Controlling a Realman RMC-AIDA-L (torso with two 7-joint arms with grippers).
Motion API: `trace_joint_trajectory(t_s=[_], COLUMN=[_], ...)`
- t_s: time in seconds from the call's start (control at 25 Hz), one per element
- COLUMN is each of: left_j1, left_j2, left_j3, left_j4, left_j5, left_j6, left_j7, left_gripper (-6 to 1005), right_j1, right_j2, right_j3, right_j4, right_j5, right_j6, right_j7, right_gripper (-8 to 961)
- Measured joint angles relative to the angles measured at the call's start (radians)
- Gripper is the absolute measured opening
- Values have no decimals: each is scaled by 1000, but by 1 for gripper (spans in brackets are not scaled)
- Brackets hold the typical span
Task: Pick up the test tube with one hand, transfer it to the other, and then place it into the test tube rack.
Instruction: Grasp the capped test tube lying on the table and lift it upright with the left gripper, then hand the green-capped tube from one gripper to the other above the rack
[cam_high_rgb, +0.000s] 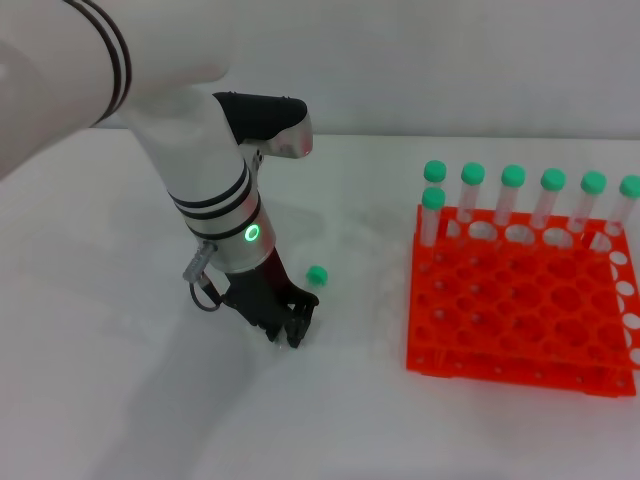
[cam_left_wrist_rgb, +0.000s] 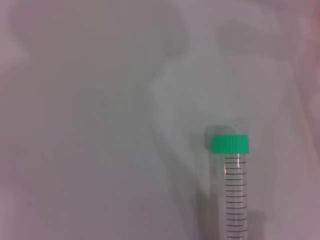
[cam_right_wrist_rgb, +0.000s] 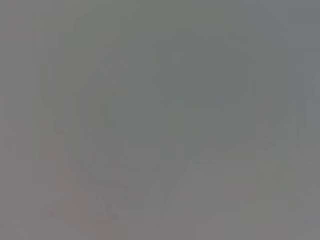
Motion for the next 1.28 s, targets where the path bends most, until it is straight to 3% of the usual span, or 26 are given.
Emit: trace_joint_trajectory(t_s=[0.2, 0.36, 0.52, 0.72, 0.88, 1.04, 1.2, 1.28], left_j1=[-8, -17, -9, 64, 173, 309, 472, 543], left_j2=[4, 6, 5, 5, 3, -1, -3, -5], left_j3=[0, 0, 0, 0, 0, -1, -1, -2], left_j4=[-9, -59, -146, -228, -241, -218, -46, 54], left_j5=[-25, -126, -328, -606, -923, -1329, -1754, -1897], left_j6=[-26, -47, -56, -127, -188, -192, -117, -57], left_j7=[34, 132, 303, 507, 753, 1074, 1539, 1770], left_gripper=[221, 198, 200, 202, 204, 206, 208, 209], right_j1=[2, 1, -4, -9, -11, -13, -25, -29], right_j2=[1, 1, 1, 0, 0, -1, -3, -4], right_j3=[1, 1, 1, 2, 2, 2, -1, -7], right_j4=[1, 3, 1, 3, 10, 10, 2, -4], right_j5=[0, 11, 14, 42, 92, 129, 131, 127], right_j6=[-5, -6, -6, -6, -21, -42, -43, -41], right_j7=[0, 1, 7, 8, 23, 106, 199, 237], right_gripper=[871, 870, 870, 870, 870, 870, 867, 863])
